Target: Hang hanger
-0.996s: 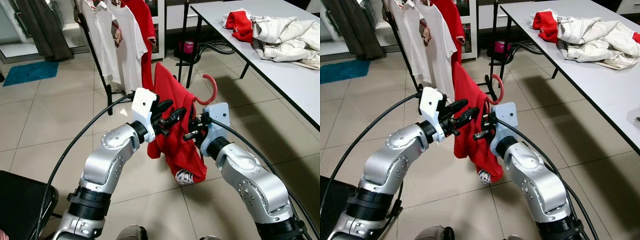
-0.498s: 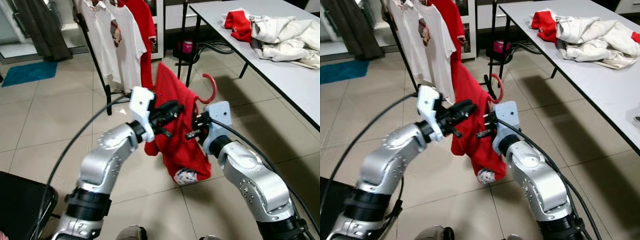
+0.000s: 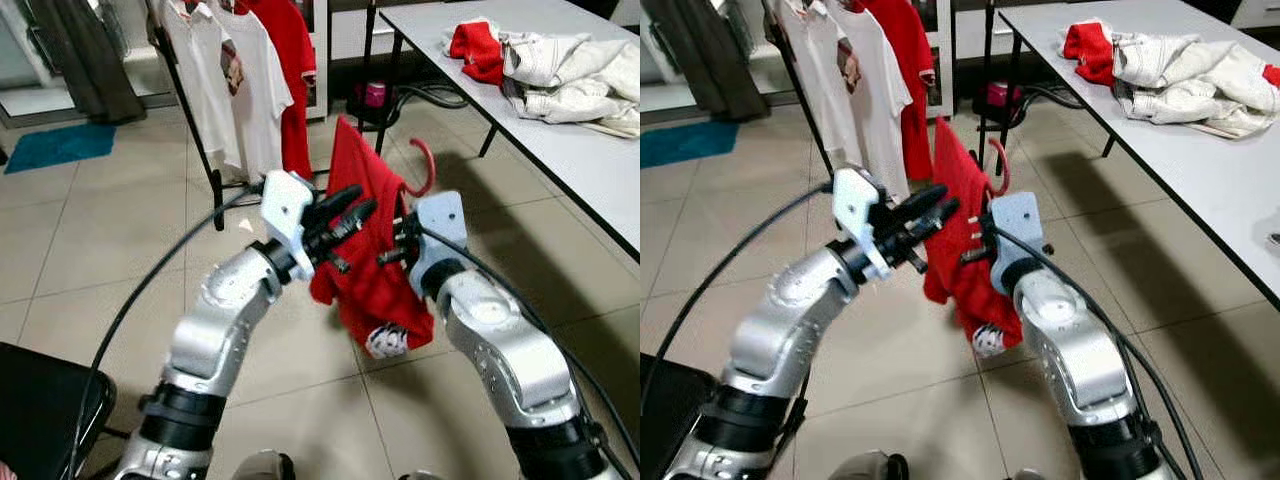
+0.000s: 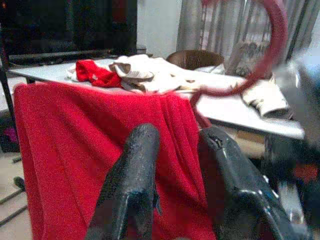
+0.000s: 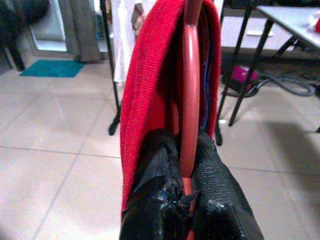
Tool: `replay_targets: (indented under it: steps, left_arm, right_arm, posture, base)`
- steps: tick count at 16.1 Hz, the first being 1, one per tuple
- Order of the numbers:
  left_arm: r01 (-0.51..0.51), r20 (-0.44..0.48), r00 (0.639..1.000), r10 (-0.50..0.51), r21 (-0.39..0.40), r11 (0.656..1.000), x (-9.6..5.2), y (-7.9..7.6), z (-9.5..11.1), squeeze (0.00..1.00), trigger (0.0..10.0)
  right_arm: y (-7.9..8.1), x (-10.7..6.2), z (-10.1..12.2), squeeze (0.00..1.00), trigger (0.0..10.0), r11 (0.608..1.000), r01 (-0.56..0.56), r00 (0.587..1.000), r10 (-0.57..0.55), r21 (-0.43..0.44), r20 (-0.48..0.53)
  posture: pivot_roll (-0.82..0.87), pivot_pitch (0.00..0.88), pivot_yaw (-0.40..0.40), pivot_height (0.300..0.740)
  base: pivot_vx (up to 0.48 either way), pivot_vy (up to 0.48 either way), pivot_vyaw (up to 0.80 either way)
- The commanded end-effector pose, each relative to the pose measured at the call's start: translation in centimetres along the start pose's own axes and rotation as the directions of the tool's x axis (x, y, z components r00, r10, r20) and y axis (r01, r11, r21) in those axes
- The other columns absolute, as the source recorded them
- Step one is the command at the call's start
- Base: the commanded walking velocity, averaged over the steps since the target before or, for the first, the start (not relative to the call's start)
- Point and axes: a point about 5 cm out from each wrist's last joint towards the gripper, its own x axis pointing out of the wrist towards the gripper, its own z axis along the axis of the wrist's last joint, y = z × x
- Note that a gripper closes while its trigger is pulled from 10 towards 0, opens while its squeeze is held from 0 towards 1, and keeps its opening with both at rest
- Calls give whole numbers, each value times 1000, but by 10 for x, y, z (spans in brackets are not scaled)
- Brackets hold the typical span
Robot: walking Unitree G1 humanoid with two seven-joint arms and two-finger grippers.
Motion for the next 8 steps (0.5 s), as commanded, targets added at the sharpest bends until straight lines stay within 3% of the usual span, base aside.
replay_targets:
  steps: [1, 3, 4, 6, 8]
  left_arm:
    - [26, -7, 1000, -26, 73, 997, 3, -2, -1, 1000, 10000]
    - [52, -56, 998, -41, 213, 976, 5, -5, -6, 1000, 10000]
    - [55, -63, 997, -37, 316, 947, 6, -5, -9, 1000, 10000]
    - [-17, 16, 1000, 12, 377, 926, 9, -4, -4, 1000, 10000]
    - [-59, 86, 996, 27, 385, 921, 10, -6, 3, 1000, 10000]
  right_arm:
    - [3, 2, 11, 0, 10000, 1000, 11, 999, -10, -22, 53]
    - [4, 3, 14, 0, 10000, 1000, 23, 997, -21, -17, 69]
    - [6, 4, 16, 0, 10000, 1000, 18, 996, -18, 8, 87]
    - [12, 4, 18, 0, 10000, 999, -17, 993, 13, 35, 117]
    - [16, 5, 17, 0, 10000, 998, -38, 991, 31, 52, 133]
  posture:
    - [25, 46, 80, 740]
    - [22, 43, 84, 740]
    - [21, 42, 85, 740]
    - [20, 37, 86, 740]
    - [22, 34, 87, 740]
  base:
    - [0, 0, 0]
    - [0, 0, 0]
    - [0, 0, 0]
    - [0, 0, 0]
    - [0, 0, 0]
